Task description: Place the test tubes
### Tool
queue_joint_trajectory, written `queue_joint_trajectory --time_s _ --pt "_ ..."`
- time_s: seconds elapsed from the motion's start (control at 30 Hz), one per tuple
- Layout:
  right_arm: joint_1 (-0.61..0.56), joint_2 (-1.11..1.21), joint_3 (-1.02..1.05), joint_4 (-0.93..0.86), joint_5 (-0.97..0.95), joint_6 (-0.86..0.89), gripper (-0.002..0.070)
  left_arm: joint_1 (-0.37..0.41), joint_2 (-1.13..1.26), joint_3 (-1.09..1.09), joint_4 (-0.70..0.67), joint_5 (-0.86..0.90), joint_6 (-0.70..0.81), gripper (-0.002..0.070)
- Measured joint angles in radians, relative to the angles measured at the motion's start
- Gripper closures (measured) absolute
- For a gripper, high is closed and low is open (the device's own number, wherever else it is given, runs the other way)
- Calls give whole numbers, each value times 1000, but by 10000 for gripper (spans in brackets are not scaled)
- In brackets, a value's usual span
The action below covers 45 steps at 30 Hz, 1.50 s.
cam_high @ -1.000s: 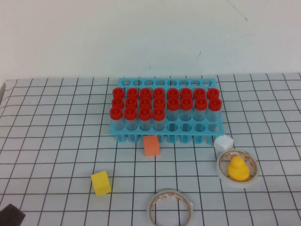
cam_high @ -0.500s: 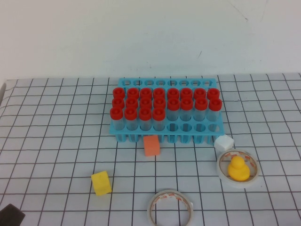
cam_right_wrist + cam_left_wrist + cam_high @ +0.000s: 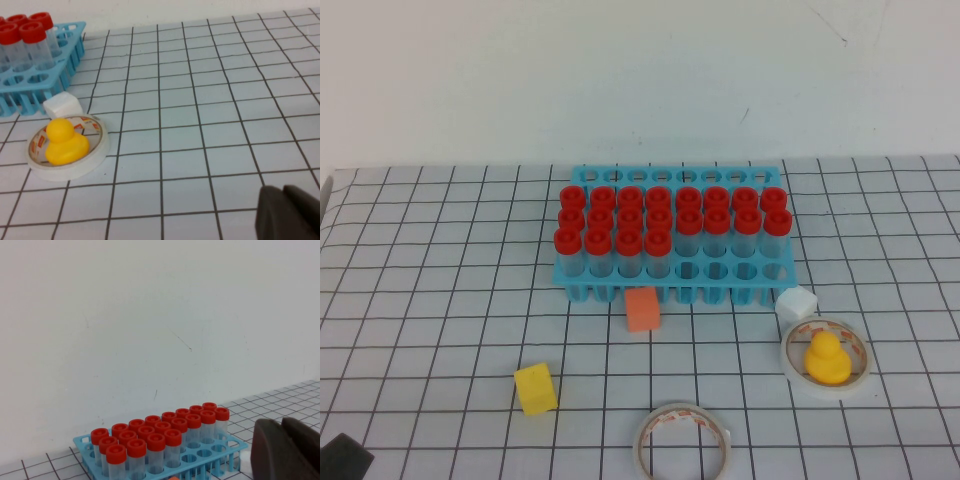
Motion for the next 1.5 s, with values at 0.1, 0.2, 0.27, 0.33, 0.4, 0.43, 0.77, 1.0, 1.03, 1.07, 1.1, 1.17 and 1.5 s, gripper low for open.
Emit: queue_joint_trajectory --time_s 0.1,0.2,0.27,0.33,0.4,0.43,0.77,1.0,1.03,1.07,1.1,1.17,1.5 --pt "2 0 0 -2 1 -1 678 0 0 0 0 0 0 676" --pt "5 0 0 -3 2 -3 678 0 0 0 0 0 0 676" --pt "5 0 0 -3 2 -3 678 0 0 0 0 0 0 677" --pt "5 0 0 -3 4 -3 678 0 0 0 0 0 0 677" --pt "5 0 0 -4 4 -3 678 0 0 0 0 0 0 677" --pt "5 0 0 -4 4 -3 678 0 0 0 0 0 0 676" --pt "5 0 -2 -7 6 -3 678 0 0 0 0 0 0 676" --pt "5 0 -2 -7 6 -3 678 0 0 0 0 0 0 677" --pt "5 0 -2 -7 6 -3 678 0 0 0 0 0 0 676" --pt "5 0 -2 -7 6 -3 678 0 0 2 0 0 0 676" --pt "5 0 -2 -7 6 -3 678 0 0 4 0 0 0 676" --pt "5 0 -2 -7 6 -3 678 0 0 11 0 -16 0 676" --pt "5 0 -2 -8 6 -3 678 5 0 76 596 -94 -623 676"
